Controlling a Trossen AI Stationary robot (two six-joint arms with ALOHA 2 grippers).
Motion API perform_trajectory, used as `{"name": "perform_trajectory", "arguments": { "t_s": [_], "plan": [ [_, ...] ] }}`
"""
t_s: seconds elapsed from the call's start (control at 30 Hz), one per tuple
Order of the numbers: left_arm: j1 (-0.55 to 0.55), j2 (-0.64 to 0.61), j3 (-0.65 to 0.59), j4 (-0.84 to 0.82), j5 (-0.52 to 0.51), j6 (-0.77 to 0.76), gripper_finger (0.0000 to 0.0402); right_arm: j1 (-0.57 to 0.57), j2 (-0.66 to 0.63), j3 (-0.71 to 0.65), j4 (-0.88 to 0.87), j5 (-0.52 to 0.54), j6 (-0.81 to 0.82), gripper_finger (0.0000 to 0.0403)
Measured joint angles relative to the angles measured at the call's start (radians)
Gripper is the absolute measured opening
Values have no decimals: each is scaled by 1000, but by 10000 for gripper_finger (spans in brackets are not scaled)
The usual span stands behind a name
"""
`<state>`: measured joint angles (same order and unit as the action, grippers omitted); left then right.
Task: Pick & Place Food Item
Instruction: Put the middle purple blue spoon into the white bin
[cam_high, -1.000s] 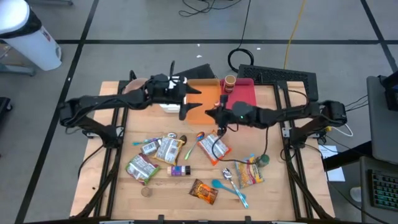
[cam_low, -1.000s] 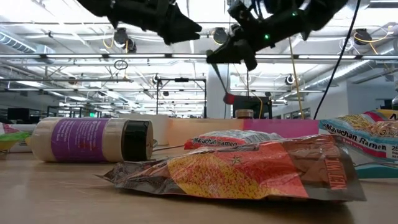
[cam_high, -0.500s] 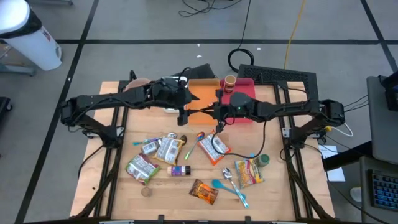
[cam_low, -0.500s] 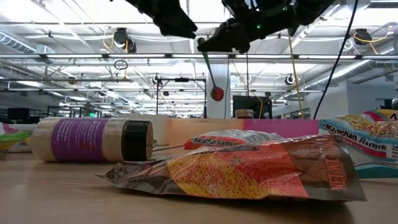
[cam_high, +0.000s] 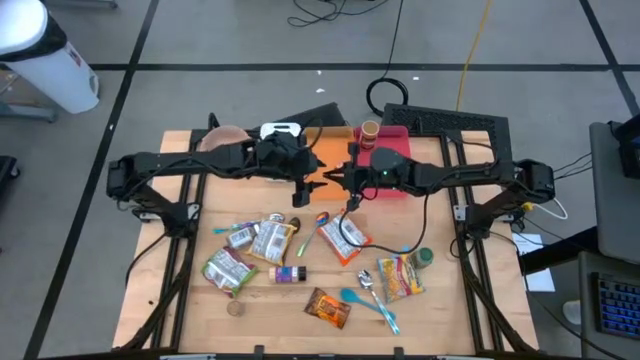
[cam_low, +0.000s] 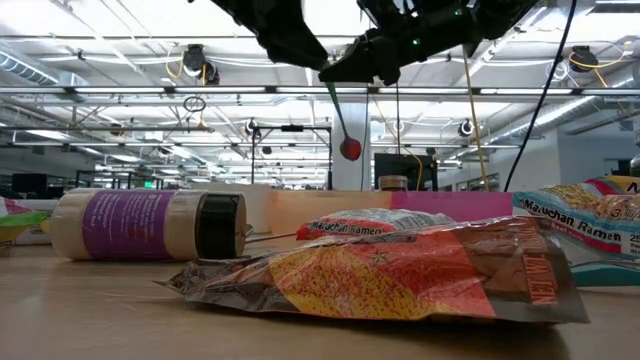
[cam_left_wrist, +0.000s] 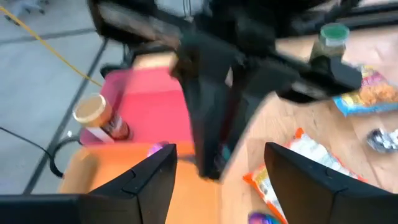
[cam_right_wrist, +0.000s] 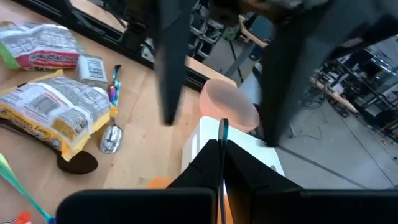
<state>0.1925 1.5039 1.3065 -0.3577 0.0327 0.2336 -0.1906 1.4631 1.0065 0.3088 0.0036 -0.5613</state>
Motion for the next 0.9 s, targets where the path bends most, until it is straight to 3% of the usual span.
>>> {"name": "perform_trajectory", "arguments": {
  "t_s": [0.37, 0.9],
  "plan": [
    [-3, 8, 0, 10, -10, -3, 135, -13, 0, 0, -2, -4, 5, 0],
    [-3, 8, 0, 10, -19, 16, 44, -13, 0, -1, -3, -9, 5, 0]
  ]
}}
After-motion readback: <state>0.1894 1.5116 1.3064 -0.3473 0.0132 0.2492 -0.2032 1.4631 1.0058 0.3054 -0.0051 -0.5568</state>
